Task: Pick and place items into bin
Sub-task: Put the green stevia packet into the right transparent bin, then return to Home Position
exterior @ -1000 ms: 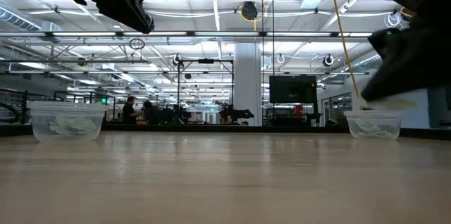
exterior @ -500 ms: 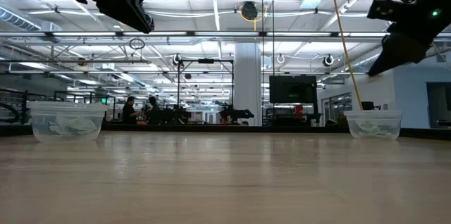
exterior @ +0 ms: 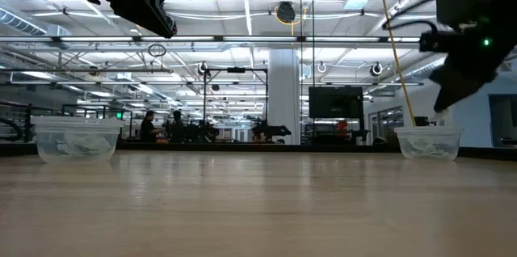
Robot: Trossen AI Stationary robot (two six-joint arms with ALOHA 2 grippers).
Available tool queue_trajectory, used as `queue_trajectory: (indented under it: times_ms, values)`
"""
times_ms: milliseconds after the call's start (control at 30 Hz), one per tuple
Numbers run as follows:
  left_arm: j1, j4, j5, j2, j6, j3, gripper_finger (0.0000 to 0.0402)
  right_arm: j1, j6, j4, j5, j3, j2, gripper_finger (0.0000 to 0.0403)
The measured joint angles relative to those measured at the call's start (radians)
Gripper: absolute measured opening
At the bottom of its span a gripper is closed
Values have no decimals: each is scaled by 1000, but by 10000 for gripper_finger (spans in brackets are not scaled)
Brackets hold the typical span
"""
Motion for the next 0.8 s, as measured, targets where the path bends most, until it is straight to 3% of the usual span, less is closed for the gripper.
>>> queue_trajectory:
  times_ms: [167, 267, 633, 800]
  values:
    - [0, 0, 0, 0, -3, 0, 69, -55, 40, 85, -33, -121, 7, 23]
    - [0, 0, 0, 0, 2, 0, 69, -68, 19, 162, 37, -157, 6, 35]
    - [0, 3, 0, 0, 2, 0, 69, -82, -199, 292, 25, -146, 2, 90]
    - [0, 50, -28, 0, 52, 0, 69, -82, -366, 307, 24, -54, -12, 95]
